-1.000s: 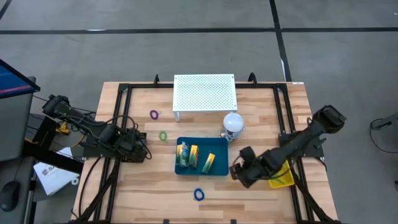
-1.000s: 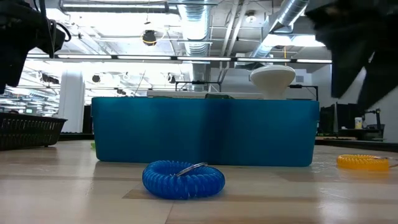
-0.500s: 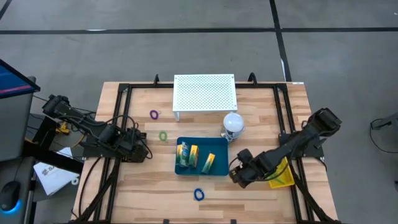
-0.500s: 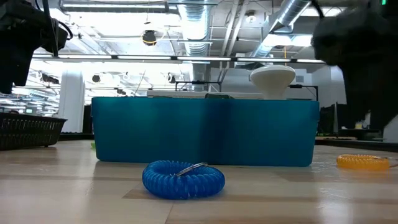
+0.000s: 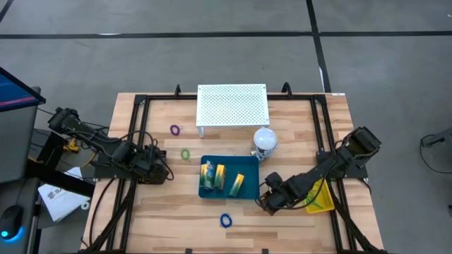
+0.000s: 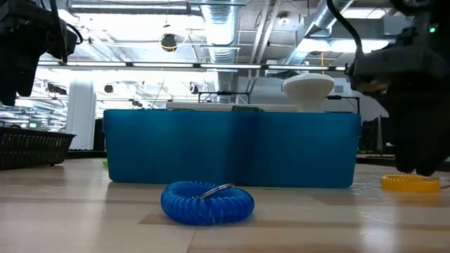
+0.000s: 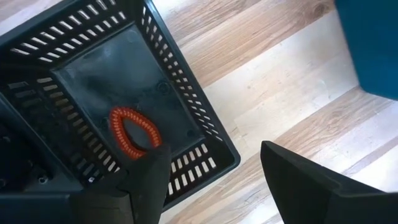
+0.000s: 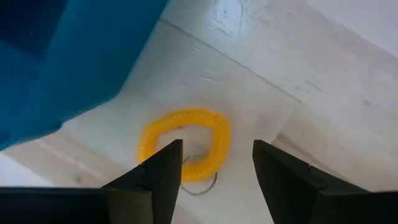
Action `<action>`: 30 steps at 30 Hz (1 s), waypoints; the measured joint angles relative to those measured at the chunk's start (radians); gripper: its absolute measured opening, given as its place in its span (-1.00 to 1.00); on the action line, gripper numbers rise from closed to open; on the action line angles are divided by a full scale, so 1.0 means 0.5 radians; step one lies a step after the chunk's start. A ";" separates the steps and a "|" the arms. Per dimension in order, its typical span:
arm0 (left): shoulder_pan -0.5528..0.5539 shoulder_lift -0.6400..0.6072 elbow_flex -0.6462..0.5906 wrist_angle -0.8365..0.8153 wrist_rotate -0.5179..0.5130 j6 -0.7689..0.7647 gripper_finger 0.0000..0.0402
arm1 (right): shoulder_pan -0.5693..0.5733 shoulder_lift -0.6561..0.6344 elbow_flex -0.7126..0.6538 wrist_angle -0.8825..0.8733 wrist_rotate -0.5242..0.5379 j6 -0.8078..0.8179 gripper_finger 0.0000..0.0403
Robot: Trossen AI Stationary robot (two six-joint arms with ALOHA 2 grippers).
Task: Pick & Place Office Desk Supplies
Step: Put the yellow spring keychain into the black bin
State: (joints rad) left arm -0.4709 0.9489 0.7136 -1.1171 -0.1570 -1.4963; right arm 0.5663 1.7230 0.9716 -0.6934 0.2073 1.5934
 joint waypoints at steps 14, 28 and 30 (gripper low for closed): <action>0.000 0.000 0.000 0.051 0.001 0.000 0.16 | -0.023 0.091 -0.048 0.080 -0.020 -0.068 -0.48; 0.000 0.000 -0.001 0.168 0.002 0.092 0.17 | 0.082 -0.111 0.115 -0.099 0.168 0.085 -0.98; 0.000 -0.001 -0.001 0.225 0.012 0.115 0.18 | 0.147 -0.196 0.188 -0.242 0.260 0.198 -0.99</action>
State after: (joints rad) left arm -0.4709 0.9486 0.7132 -1.0045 -0.1508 -1.4389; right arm 0.6400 1.6248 1.0654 -0.8141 0.3371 1.6926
